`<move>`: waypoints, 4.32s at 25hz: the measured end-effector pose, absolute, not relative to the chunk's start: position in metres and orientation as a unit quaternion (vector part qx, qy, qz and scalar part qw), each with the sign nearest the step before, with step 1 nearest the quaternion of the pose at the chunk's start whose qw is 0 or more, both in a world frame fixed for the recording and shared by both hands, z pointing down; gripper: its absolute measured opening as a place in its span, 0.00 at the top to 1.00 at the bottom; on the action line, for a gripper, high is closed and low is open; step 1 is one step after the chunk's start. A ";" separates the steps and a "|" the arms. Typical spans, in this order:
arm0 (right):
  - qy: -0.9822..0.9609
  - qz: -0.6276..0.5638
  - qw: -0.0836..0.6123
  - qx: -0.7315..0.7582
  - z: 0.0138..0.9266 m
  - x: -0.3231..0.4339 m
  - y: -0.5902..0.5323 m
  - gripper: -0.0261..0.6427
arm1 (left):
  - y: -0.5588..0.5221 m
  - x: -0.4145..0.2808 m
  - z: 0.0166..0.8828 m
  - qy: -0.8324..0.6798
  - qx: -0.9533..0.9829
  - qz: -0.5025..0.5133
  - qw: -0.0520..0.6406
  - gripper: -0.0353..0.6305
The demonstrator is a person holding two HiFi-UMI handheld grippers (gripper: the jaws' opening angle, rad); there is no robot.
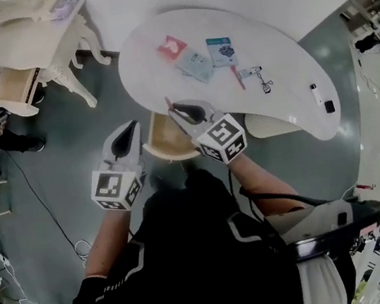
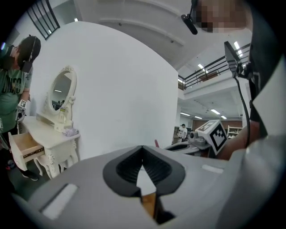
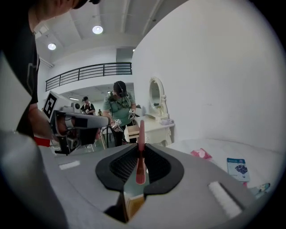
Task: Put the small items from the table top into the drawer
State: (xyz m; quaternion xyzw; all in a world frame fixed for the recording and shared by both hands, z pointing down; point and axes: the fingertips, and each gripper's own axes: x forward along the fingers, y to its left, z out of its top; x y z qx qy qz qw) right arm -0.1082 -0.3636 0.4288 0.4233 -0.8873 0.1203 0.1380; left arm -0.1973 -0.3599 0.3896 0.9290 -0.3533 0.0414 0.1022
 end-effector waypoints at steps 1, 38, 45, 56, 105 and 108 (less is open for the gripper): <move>-0.889 0.125 0.145 0.415 0.439 -0.107 -0.364 0.89 | -0.364 -0.195 0.395 -0.359 0.927 0.048 0.099 0.95; -0.863 0.144 0.444 0.192 0.759 -0.131 -0.323 0.89 | -0.352 -0.174 0.642 -0.340 0.881 0.240 0.225 0.95; -0.858 0.133 0.473 0.148 0.785 -0.142 -0.326 0.89 | -0.339 -0.173 0.648 -0.330 0.880 0.253 0.228 0.95; -0.820 0.130 0.539 0.142 0.841 -0.128 -0.340 0.89 | -0.340 -0.178 0.630 -0.374 0.870 0.228 0.227 0.95; -0.817 0.134 0.527 0.191 0.827 -0.144 -0.354 0.87 | -0.346 -0.162 0.643 -0.355 0.866 0.249 0.250 0.95; -0.825 0.123 0.518 0.189 0.810 -0.146 -0.347 0.92 | -0.344 -0.161 0.638 -0.357 0.868 0.246 0.243 0.95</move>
